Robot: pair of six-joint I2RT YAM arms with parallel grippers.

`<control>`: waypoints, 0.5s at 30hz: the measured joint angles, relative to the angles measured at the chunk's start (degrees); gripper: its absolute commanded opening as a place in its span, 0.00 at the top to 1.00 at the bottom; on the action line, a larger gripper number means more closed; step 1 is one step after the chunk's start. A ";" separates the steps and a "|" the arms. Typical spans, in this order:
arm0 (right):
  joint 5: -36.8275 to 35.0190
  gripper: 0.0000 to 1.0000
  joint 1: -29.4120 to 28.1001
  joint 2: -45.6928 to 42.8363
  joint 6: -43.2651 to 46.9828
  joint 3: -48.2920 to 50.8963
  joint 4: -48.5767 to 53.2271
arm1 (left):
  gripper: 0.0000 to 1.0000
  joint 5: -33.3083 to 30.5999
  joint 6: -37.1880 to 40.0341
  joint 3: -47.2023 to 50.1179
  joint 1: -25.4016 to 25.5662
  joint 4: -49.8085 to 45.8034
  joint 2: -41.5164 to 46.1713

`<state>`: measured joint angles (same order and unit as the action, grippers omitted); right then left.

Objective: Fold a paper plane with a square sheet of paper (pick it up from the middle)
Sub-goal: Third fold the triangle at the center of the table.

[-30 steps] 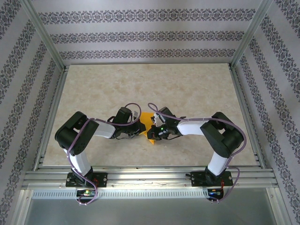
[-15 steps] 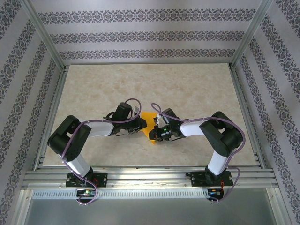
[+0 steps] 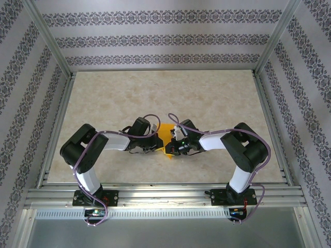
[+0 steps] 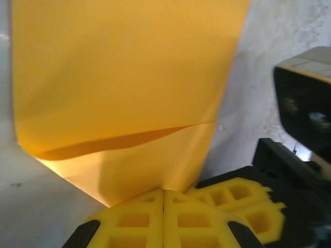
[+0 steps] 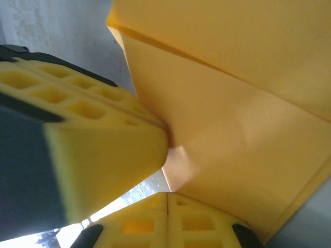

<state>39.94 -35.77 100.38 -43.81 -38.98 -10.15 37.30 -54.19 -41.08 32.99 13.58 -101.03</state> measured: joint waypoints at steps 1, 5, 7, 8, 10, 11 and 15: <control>0.02 0.99 0.02 0.00 0.00 0.02 0.00 | 0.93 -0.04 0.00 -0.04 0.00 0.02 -0.31; 0.02 1.00 0.02 0.00 0.11 0.04 0.02 | 0.94 -1.57 0.04 -0.94 0.04 -1.53 -0.31; 0.02 1.00 0.04 0.00 0.28 0.07 0.04 | 0.94 -2.80 0.07 -1.31 0.04 -2.69 0.00; 0.02 1.00 0.04 0.00 0.46 0.07 0.04 | 0.94 -3.54 0.07 -1.44 -0.02 -3.17 0.22; 0.02 1.00 0.04 0.00 0.63 0.11 0.04 | 0.93 -4.52 0.13 -1.60 -0.39 -3.93 0.52; 0.02 1.00 0.04 0.00 0.68 0.11 0.04 | 0.94 -4.74 0.24 -1.73 -0.79 -4.26 0.61; 0.02 1.00 0.04 0.00 1.14 0.13 0.07 | 0.94 -5.22 0.48 -2.38 -2.82 -5.57 0.63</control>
<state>39.97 -35.73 100.38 -42.68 -38.85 -10.09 32.08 -53.71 -43.46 30.17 8.01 -100.40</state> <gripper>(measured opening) 0.049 0.064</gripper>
